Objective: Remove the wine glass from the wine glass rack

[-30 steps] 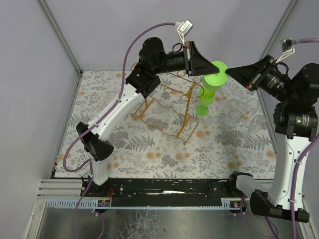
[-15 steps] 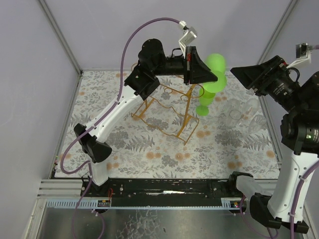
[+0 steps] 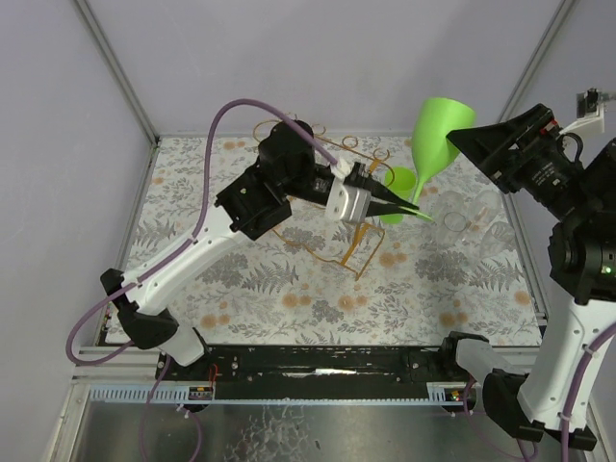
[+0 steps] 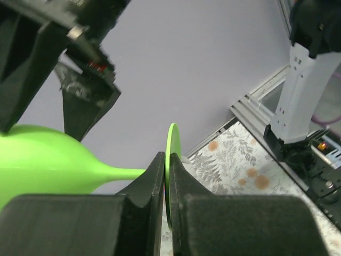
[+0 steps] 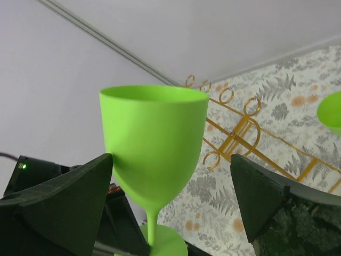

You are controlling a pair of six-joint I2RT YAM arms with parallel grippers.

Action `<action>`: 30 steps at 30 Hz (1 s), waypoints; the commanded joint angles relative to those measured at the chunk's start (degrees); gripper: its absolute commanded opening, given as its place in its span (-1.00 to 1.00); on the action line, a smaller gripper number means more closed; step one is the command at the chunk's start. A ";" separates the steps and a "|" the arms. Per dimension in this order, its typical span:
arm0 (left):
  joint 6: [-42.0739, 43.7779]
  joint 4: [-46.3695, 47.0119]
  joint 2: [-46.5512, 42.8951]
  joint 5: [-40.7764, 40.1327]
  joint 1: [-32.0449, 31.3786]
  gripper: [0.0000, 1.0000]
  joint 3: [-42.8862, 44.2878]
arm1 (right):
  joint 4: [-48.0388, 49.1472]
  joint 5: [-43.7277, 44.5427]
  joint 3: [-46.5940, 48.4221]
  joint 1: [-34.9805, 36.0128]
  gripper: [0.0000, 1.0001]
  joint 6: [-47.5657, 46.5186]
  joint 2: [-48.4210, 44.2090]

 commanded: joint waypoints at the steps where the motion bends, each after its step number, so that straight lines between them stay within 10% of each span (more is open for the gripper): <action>1: 23.11 -7.11 -2.99 -1.11 -2.00 -1.00 -4.45 | -4.13 -2.16 3.33 0.07 0.96 -1.40 2.53; 22: 44.68 -19.84 -2.40 -4.29 -5.18 -1.00 -6.28 | -14.66 -9.66 2.57 0.11 0.97 -8.91 2.99; 30: 45.07 -20.02 -2.34 -4.58 -6.34 -1.00 -6.37 | -15.87 -8.24 0.34 0.08 0.49 -12.07 2.46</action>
